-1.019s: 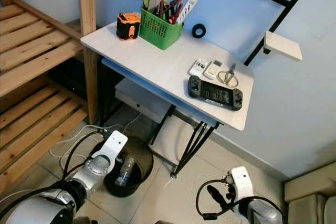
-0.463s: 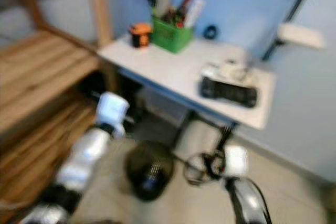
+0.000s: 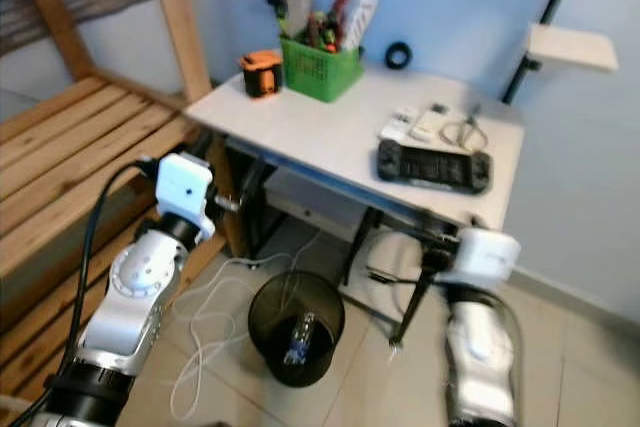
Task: Clean up the room
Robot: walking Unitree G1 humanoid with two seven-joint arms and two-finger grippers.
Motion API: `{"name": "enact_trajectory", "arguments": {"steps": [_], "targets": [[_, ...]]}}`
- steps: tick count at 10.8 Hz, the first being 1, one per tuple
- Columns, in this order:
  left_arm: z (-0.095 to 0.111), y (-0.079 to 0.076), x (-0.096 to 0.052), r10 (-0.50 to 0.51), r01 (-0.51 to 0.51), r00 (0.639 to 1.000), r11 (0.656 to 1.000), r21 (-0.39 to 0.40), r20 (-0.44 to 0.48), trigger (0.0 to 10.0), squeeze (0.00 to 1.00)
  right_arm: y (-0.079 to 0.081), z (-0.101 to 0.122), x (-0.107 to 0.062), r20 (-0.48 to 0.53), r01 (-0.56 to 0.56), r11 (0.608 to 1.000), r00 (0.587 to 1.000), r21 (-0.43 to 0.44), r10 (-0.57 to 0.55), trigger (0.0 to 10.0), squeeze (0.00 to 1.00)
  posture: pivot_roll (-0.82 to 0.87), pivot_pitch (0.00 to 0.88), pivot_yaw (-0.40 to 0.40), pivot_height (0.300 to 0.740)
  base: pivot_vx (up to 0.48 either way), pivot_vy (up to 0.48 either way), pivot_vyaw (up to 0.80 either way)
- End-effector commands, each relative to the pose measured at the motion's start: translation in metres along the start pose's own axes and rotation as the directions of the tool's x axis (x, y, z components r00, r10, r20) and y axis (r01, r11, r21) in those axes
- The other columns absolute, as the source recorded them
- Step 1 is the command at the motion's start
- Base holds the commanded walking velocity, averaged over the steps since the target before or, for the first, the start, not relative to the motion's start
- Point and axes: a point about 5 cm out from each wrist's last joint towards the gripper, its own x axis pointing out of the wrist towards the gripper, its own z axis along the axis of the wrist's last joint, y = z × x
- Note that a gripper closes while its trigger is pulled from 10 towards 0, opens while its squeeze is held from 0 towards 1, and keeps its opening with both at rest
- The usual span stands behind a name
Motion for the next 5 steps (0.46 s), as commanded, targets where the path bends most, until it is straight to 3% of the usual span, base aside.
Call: {"name": "enact_trajectory", "arguments": {"steps": [1,3,4,5], "targets": [[0.001,-0.002,0.005,-0.008,0.009,1.000,1.000,0.009,-0.015,10.0,0.00,0.002,0.005,0.002,-0.002,0.006,1.000,1.000,-0.005,-0.006,10.0,0.00,-0.07,0.000,0.051,0.740,0.000,0.000,-0.73],[-0.003,0.001,0.003,-0.002,0.002,0.999,1.000,-0.003,-0.040,10.0,0.00,0.006,0.020,0.001,0.025,0.049,0.999,0.998,-0.011,-0.049,10.0,0.00,-0.06,0.000,0.049,0.740,0.000,0.000,-0.73],[-0.003,0.001,0.002,0.002,-0.004,0.999,0.998,-0.065,-0.041,10.0,0.00,-0.001,0.026,-0.001,0.067,0.104,0.994,0.992,-0.026,-0.102,10.0,0.00,-0.07,0.000,0.047,0.740,0.000,0.000,-0.73],[-0.006,0.002,0.000,0.001,-0.004,0.999,0.999,-0.055,-0.048,10.0,0.00,-0.002,0.028,-0.002,0.072,0.097,0.994,0.993,-0.058,-0.093,10.0,0.00,-0.07,0.000,0.045,0.740,0.000,-0.292,-0.73]]}}
